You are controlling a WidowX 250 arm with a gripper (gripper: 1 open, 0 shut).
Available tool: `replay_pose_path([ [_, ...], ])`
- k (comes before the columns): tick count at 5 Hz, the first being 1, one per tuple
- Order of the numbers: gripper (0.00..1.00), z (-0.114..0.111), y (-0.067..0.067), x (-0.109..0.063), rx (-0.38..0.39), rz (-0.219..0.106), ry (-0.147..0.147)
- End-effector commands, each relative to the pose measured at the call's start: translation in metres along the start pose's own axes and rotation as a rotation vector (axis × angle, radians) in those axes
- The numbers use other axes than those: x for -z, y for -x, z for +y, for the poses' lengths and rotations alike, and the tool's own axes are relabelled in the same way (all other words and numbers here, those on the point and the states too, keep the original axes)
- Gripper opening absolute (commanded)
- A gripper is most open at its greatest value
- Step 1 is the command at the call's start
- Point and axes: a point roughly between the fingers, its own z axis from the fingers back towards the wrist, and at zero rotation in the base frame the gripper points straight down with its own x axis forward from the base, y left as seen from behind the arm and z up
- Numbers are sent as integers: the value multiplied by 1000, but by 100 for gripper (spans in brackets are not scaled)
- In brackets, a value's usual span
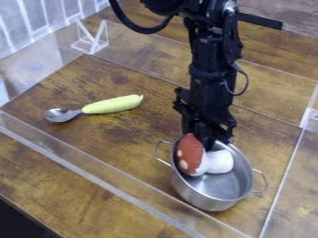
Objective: Remove the mushroom from the silver pot and put it on the table
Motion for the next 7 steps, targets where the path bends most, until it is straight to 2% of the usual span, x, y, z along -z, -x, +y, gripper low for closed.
replay_pose_path([
  [1,0,11,-5,-21,-82,-76,-22],
  [3,0,27,-1,-52,-71,-91,-47],
  [4,0,32,-4,-75,-110,-101,-55],
  [5,0,31,-10,-101,-147,-125,-62],
  [6,0,26,-21,-116,-160,-162,-56],
  [7,0,17,-19,-113,-151,-165,-51],
])
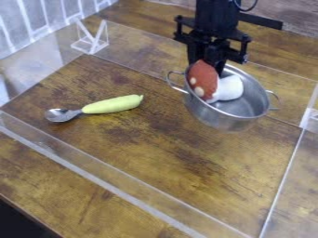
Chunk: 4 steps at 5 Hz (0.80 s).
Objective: Remove the mushroom from the silver pot and put it on the table
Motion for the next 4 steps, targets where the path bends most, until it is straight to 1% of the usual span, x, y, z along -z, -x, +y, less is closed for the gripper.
replay_pose_path([
  [1,0,-20,18,-33,113,-91,-4],
  [2,0,-33,28,-37,201,-99,-5],
  [3,0,-32,17,-34,245,-99,-7],
  [4,0,-28,5,-26,284,-100,-1],
])
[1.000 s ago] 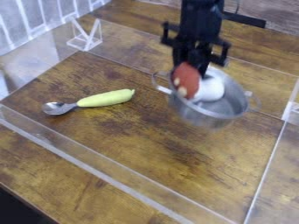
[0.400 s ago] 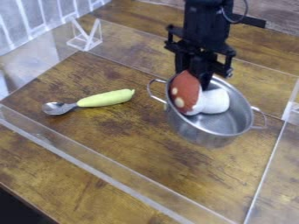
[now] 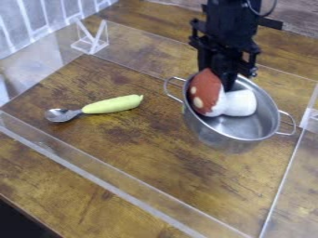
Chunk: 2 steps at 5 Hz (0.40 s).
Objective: Remove the mushroom from the silver pot and put it on the table
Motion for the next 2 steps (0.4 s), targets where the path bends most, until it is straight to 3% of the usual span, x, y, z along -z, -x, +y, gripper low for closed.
replay_pose_path([
  [1,0,9,-13,-16,39,-77,-15],
  [2,0,7,-4,-11,22,-80,-13],
])
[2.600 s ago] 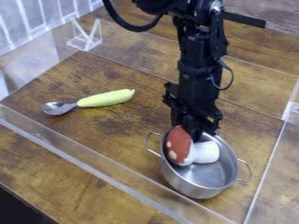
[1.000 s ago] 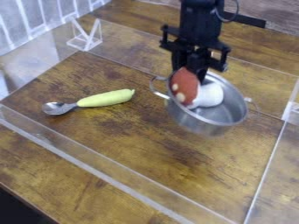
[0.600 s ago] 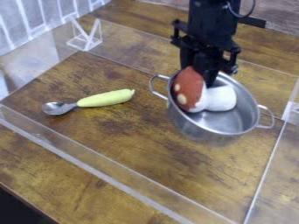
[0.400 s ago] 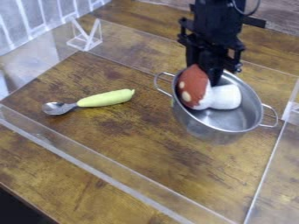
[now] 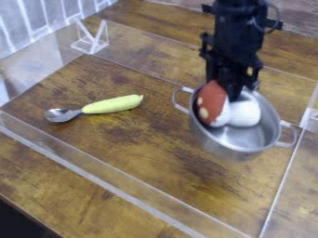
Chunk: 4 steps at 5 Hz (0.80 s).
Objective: Remove the mushroom from the silver pot and put it on the table
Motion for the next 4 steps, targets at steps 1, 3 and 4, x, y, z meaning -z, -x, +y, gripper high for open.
replay_pose_path([
  [1,0,2,13,-35,-45,-87,-46],
  [3,0,11,19,-48,-57,-83,-53],
  [4,0,17,18,-53,-63,-84,-48],
])
